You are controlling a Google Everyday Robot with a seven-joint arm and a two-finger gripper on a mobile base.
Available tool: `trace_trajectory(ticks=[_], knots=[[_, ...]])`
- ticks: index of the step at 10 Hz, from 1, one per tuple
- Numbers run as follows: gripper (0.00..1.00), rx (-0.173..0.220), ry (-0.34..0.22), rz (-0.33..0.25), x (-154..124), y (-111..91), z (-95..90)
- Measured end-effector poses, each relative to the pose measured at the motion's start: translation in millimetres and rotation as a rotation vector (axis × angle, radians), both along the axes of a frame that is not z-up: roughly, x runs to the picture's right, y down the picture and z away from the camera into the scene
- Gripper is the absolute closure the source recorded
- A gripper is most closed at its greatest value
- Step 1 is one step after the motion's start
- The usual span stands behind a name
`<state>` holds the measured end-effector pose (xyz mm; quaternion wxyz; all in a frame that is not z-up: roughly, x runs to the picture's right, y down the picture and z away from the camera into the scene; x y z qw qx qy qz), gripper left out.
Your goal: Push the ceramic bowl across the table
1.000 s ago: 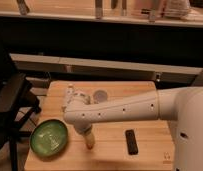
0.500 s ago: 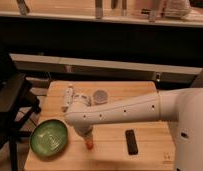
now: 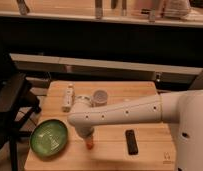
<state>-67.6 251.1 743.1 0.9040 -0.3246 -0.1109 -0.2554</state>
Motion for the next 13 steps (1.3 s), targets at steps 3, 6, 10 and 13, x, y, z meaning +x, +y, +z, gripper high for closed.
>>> trace_trajectory(ticks=[3, 6, 10, 13], knots=[[0.99, -0.014, -0.017, -0.008, -4.4, 2.6, 0.1], [0.99, -0.028, -0.036, -0.015, -13.5, 5.3, 5.4], [0.99, -0.043, -0.060, -0.021, -18.6, 7.8, 8.0], [0.99, -0.054, -0.083, -0.032, -26.2, 11.8, 8.7]])
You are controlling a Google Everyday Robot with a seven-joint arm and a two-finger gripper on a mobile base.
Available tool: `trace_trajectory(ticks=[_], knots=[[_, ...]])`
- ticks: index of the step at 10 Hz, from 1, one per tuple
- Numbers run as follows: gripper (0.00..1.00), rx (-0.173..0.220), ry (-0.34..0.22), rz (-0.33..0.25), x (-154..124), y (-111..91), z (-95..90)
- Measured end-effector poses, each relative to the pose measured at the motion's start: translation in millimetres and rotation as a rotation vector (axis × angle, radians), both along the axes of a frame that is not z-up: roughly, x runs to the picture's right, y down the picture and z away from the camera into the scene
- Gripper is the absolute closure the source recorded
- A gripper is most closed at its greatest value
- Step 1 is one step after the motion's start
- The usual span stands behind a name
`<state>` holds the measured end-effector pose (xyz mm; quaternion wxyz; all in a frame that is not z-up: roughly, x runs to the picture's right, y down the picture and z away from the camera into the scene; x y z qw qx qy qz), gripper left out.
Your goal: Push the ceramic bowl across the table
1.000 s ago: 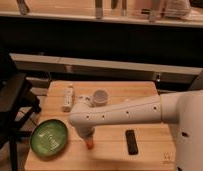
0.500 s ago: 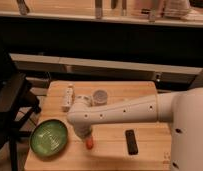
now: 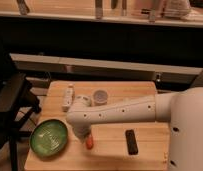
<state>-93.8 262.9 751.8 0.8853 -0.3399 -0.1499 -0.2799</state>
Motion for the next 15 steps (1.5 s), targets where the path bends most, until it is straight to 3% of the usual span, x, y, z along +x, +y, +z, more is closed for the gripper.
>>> trace_trajectory(ticks=[15], knots=[[0.99, -0.023, -0.114, -0.053, -28.3, 3.9, 1.8]])
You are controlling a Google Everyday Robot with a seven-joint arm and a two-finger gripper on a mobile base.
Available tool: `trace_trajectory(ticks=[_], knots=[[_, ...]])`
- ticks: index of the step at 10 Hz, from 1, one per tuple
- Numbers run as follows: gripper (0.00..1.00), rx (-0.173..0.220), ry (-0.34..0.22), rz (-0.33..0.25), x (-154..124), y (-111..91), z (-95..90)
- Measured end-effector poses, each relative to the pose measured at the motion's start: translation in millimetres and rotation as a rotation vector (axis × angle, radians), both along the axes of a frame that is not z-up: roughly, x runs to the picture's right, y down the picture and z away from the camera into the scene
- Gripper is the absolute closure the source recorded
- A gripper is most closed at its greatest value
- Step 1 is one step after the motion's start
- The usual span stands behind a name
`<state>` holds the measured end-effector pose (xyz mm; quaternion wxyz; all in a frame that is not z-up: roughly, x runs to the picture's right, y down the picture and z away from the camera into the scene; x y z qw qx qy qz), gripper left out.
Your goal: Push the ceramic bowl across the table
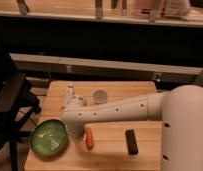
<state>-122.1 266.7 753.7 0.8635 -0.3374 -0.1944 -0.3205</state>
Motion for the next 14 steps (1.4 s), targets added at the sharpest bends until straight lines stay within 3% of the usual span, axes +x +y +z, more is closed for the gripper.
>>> trace_trajectory(ticks=[14], knots=[[0.99, -0.014, -0.071, -0.022, -8.9, -6.6, 1.6]])
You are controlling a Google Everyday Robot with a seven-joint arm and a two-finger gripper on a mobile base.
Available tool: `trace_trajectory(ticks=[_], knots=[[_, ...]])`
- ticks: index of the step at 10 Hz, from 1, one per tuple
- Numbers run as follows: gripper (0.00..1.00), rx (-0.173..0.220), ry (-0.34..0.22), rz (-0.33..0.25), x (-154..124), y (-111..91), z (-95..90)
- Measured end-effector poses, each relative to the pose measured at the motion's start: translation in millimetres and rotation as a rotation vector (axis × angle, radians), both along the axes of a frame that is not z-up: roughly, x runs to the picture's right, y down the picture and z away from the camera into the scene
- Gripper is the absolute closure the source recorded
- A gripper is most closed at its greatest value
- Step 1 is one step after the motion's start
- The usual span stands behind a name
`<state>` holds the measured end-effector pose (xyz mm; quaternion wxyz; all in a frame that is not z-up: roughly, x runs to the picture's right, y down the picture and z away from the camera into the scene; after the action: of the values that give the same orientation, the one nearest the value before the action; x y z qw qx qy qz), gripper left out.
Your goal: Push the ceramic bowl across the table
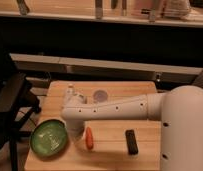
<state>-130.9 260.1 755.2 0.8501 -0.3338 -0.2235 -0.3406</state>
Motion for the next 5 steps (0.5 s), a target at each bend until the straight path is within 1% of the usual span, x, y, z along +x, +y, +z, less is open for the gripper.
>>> trace_trajectory(ticks=[5], knots=[[0.99, -0.002, -0.015, -0.001, -0.7, -3.2, 0.5]])
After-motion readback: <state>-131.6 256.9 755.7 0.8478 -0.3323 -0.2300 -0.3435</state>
